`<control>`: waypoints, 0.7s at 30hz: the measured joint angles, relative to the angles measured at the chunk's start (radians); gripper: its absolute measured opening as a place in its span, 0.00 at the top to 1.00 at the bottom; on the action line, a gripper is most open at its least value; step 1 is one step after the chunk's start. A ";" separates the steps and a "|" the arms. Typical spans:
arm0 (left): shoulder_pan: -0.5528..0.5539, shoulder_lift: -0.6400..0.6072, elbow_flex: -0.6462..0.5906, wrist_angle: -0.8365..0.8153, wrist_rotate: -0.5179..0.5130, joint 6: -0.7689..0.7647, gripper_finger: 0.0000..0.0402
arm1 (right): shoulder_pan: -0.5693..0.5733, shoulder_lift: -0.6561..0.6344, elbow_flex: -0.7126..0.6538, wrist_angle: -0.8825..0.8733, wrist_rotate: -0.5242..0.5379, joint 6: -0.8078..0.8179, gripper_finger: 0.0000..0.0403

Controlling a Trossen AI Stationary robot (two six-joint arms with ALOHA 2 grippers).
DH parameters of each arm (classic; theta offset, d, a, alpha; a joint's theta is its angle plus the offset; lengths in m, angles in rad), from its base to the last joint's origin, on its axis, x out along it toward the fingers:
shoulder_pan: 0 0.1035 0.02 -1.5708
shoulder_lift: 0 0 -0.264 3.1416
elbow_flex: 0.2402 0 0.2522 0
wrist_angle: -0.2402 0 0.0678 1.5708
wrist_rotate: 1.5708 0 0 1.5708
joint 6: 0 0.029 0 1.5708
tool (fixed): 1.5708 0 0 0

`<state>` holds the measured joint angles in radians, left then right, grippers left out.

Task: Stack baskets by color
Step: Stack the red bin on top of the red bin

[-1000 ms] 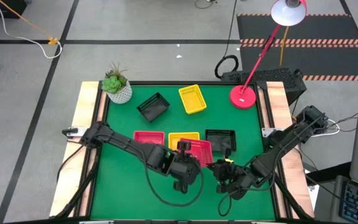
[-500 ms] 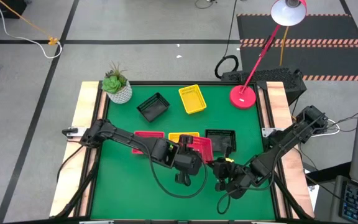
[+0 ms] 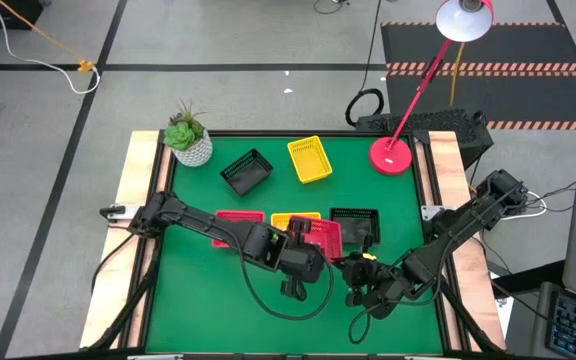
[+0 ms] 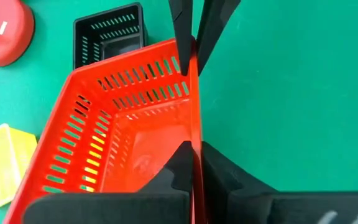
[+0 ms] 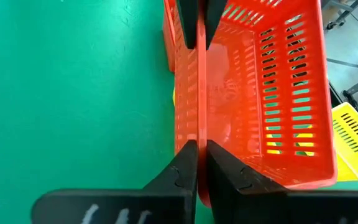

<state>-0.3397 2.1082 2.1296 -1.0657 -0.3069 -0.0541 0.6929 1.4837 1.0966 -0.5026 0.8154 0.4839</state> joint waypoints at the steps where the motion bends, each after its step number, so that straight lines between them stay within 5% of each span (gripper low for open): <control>1: -0.001 0.000 0.000 -0.002 0.001 0.000 0.96 | 0.004 0.000 -0.001 0.008 0.000 -0.004 0.95; 6: -0.008 0.000 0.000 -0.011 0.093 0.011 0.97 | 0.033 0.000 -0.001 0.093 0.017 -0.038 0.79; 12: -0.030 0.000 0.000 -0.139 0.088 -0.046 0.97 | 0.064 -0.001 -0.001 0.200 0.053 -0.131 0.60; 21: -0.122 -0.049 -0.002 -0.279 -0.071 -0.165 0.96 | 0.103 -0.003 -0.001 0.194 0.052 -0.179 0.55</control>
<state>-0.4622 2.0594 2.1281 -1.3449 -0.3782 -0.2194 0.7955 1.4807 1.0954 -0.3085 0.8673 0.3050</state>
